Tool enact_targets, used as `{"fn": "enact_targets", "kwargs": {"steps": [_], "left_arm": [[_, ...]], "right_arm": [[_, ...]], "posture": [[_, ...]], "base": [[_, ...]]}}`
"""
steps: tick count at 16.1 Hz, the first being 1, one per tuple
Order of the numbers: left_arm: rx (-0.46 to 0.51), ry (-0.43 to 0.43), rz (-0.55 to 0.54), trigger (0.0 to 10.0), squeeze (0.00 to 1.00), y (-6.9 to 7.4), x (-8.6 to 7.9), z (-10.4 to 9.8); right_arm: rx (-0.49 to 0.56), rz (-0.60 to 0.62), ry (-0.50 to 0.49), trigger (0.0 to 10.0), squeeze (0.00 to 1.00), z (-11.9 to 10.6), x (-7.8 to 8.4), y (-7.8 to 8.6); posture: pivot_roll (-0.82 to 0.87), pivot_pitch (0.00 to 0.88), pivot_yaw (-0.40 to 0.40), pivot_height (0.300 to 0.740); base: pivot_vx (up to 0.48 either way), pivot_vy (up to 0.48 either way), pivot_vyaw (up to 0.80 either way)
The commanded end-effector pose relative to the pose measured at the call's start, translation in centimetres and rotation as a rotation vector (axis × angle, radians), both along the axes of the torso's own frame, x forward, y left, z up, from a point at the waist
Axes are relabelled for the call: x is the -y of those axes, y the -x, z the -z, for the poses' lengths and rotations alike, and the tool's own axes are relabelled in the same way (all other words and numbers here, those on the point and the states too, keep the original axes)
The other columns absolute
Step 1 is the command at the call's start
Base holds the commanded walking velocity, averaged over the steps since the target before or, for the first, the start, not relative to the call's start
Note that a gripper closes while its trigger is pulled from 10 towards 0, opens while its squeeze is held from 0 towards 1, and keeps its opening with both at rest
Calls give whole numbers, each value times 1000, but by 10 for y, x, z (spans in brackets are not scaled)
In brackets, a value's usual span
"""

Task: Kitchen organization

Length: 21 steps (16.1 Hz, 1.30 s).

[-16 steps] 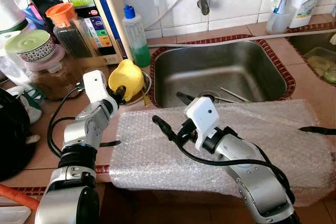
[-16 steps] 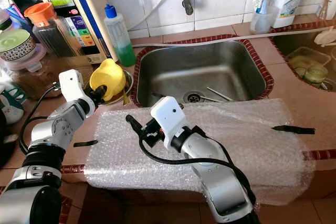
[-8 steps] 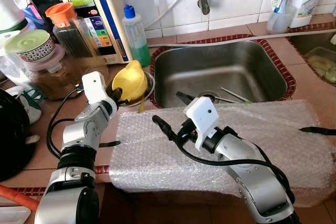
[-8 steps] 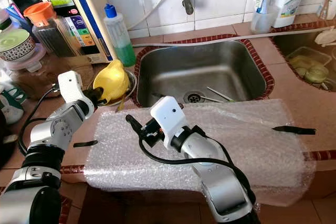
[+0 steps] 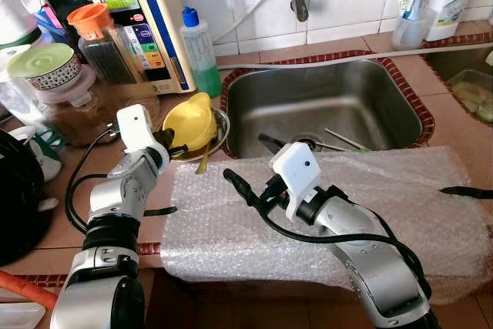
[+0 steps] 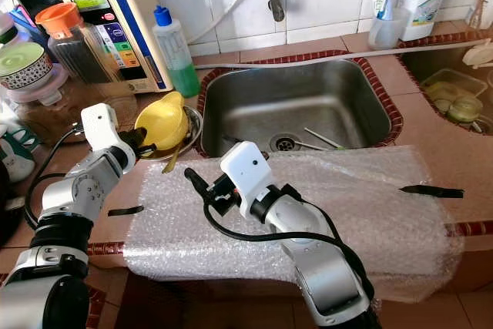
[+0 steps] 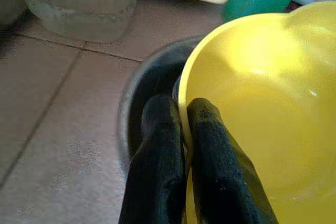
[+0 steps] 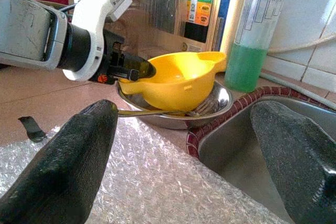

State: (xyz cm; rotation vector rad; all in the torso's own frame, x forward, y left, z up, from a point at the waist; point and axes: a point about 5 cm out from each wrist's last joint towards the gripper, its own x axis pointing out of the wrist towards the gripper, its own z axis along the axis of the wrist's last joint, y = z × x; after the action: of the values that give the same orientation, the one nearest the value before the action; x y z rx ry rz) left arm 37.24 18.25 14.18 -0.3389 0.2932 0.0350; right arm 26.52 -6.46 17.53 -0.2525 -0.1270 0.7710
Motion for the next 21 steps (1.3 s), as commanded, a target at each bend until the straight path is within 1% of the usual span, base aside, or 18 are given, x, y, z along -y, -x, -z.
{"fn": "enact_targets", "kwargs": {"steps": [1,2,3,5,8,9,10,11,13,14,15,16,17,19,20,21], "left_arm": [[23,-26,-86,0,0,1,-18,-4],[62,-1,-119,0,0,0,-20,-9],[92,17,-126,0,0,-1,-21,-14],[170,35,-98,0,0,-2,-16,-24],[276,21,-92,0,0,0,-14,-37],[317,1,-94,0,0,1,-14,-41],[398,-70,-85,0,0,3,-12,-52],[441,-130,-61,0,0,4,-9,-58],[553,-269,29,0,0,7,7,-73],[632,-369,87,0,0,11,18,-82],[662,-415,115,0,0,13,23,-85],[701,-456,154,0,0,17,31,-87],[716,-472,170,0,0,19,35,-88],[731,-478,212,0,0,24,43,-84],[740,-481,261,0,0,28,51,-80],[743,-494,277,0,0,30,54,-79]], "right_arm": [[27,8,-17,10000,0,-5,-1,-1],[33,21,-27,10000,0,-7,1,-4],[38,26,-29,10000,0,-8,2,-5],[51,50,-35,10000,0,-10,6,-9],[68,91,-54,10000,0,-13,9,-13],[71,108,-65,10000,0,-14,10,-14],[74,130,-74,10000,0,-15,12,-17],[73,142,-80,10000,0,-15,13,-18],[63,180,-108,10000,0,-16,17,-22],[49,206,-138,10000,0,-17,20,-25],[39,217,-155,10000,0,-18,21,-27],[12,243,-198,10000,0,-19,23,-32],[3,255,-217,10000,0,-20,24,-34],[-4,284,-254,10000,0,-23,26,-39],[-12,302,-296,10000,0,-28,27,-44],[-18,306,-315,10000,0,-30,27,-46]], "posture": [[-317,68,209,740],[-317,68,209,740],[-317,69,208,740],[-311,71,207,740],[-308,71,207,740],[-309,71,207,740],[-311,69,208,740],[-309,69,208,740],[-305,67,205,740],[-304,68,205,740],[-303,68,205,740],[-301,67,204,740],[-301,67,204,740],[-302,68,204,740],[-304,69,205,740],[-304,70,206,740]], "base": [[0,0,0],[0,0,0],[0,0,0],[0,0,0],[0,0,0],[0,0,0],[0,0,0],[0,0,0],[0,0,0],[0,0,0],[0,0,0],[0,0,0],[0,0,0],[0,0,0],[0,0,0],[0,0,0]]}}
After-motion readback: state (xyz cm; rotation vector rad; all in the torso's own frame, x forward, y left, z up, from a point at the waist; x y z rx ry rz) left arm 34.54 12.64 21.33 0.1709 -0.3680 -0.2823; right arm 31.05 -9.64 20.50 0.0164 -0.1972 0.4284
